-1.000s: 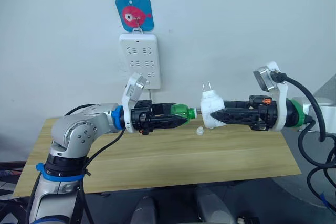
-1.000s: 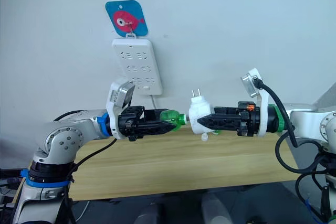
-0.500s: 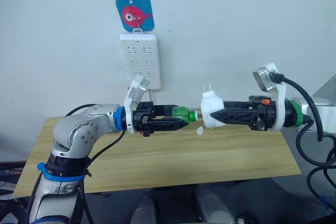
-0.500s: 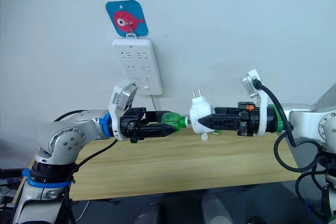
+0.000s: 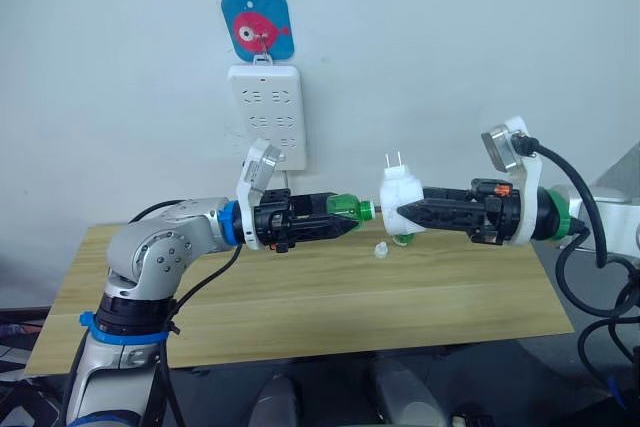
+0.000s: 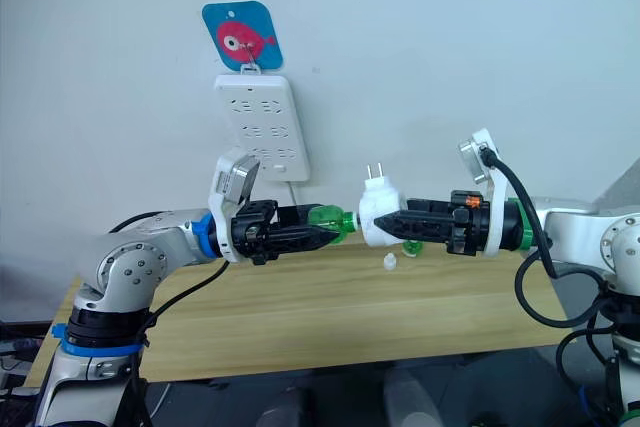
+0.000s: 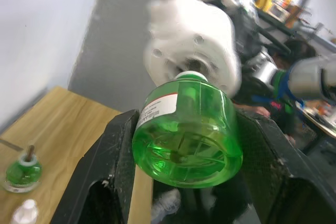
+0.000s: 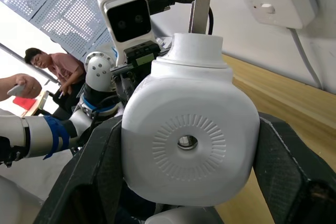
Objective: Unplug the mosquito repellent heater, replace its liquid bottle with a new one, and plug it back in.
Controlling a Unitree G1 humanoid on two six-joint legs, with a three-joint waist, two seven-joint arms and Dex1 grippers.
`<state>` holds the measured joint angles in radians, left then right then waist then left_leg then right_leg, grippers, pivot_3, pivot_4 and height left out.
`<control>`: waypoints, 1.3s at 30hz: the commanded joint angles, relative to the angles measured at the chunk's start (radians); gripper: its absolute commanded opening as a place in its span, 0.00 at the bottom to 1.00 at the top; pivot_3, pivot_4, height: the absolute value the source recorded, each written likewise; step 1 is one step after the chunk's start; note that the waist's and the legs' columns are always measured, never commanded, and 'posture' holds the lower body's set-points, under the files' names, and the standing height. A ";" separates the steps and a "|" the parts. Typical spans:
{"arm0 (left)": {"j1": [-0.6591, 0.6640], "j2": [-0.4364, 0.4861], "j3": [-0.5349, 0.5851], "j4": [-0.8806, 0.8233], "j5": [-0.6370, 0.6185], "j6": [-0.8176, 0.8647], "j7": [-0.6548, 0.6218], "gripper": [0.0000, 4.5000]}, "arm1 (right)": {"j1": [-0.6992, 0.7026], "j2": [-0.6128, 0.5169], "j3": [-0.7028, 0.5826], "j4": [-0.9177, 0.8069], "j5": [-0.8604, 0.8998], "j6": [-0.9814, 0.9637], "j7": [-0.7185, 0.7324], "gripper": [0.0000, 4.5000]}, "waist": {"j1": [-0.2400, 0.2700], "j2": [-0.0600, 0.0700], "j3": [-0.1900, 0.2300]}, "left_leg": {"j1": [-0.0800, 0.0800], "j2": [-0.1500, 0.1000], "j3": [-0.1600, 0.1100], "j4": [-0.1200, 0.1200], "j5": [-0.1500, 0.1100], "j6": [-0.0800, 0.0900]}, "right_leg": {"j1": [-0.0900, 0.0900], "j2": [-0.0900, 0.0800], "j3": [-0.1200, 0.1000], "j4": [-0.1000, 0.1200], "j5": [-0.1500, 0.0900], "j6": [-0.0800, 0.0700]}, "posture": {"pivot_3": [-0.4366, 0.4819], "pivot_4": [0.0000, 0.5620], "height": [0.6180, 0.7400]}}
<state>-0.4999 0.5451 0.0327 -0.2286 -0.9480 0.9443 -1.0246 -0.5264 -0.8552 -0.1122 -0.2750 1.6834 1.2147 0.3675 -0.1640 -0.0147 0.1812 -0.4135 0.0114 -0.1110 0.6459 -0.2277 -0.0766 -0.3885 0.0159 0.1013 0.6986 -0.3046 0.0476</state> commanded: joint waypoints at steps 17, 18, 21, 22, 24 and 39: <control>-0.003 -0.022 0.018 -0.039 -0.043 -0.011 0.049 0.53 | -0.025 0.035 0.019 -0.055 0.030 -0.038 -0.043 0.67 | 0.000 0.000 -0.001 | 0.000 0.000 0.000 0.001 0.000 0.000 | 0.000 0.000 0.000 0.001 0.000 0.000 | 0.31 0.15 1.00; -0.002 -0.025 0.017 -0.040 -0.041 -0.013 0.051 0.53 | -0.025 0.039 0.020 -0.057 0.033 -0.040 -0.049 0.67 | 0.000 0.000 -0.001 | 0.000 0.000 0.000 0.001 0.000 0.000 | 0.000 0.000 0.000 0.001 0.000 0.000 | 0.31 0.15 1.00; -0.002 -0.034 0.015 -0.042 -0.038 -0.016 0.058 0.53 | -0.025 0.051 0.026 -0.063 0.042 -0.048 -0.068 0.67 | 0.000 0.000 -0.001 | 0.000 0.000 0.000 0.001 0.000 0.000 | 0.000 0.000 0.000 0.001 0.000 0.000 | 0.31 0.15 1.00; -0.002 -0.037 0.014 -0.042 -0.038 -0.018 0.060 0.53 | -0.025 0.057 0.029 -0.064 0.044 -0.050 -0.074 0.67 | 0.000 0.000 -0.001 | 0.000 0.000 0.000 0.001 0.000 0.000 | 0.000 0.000 0.000 0.001 0.000 0.000 | 0.31 0.15 1.00; 0.000 -0.043 0.013 -0.047 -0.041 -0.017 0.065 0.53 | -0.023 0.067 0.035 -0.072 0.048 -0.056 -0.087 0.67 | 0.000 0.001 -0.001 | 0.000 0.000 0.000 0.001 0.000 0.000 | 0.000 0.000 0.000 0.001 0.000 0.000 | 0.31 0.14 1.00; -0.008 -0.066 -0.010 -0.052 -0.029 -0.024 0.047 0.53 | -0.041 0.048 0.075 -0.039 0.138 -0.034 -0.119 0.96 | 0.000 0.000 -0.024 | 0.001 0.000 0.000 0.001 0.000 0.000 | 0.001 0.000 0.000 0.001 0.000 0.000 | 0.31 0.12 1.00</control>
<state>-0.4919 0.4798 0.0241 -0.2470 -0.9751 0.9471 -0.9706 -0.5442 -0.7878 -0.0298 -0.2937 1.7761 1.1714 0.2337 -0.1642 -0.0142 0.1574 -0.4128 0.0111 -0.1110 0.6465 -0.2276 -0.0765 -0.3877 0.0160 0.1013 0.6994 -0.3046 0.0477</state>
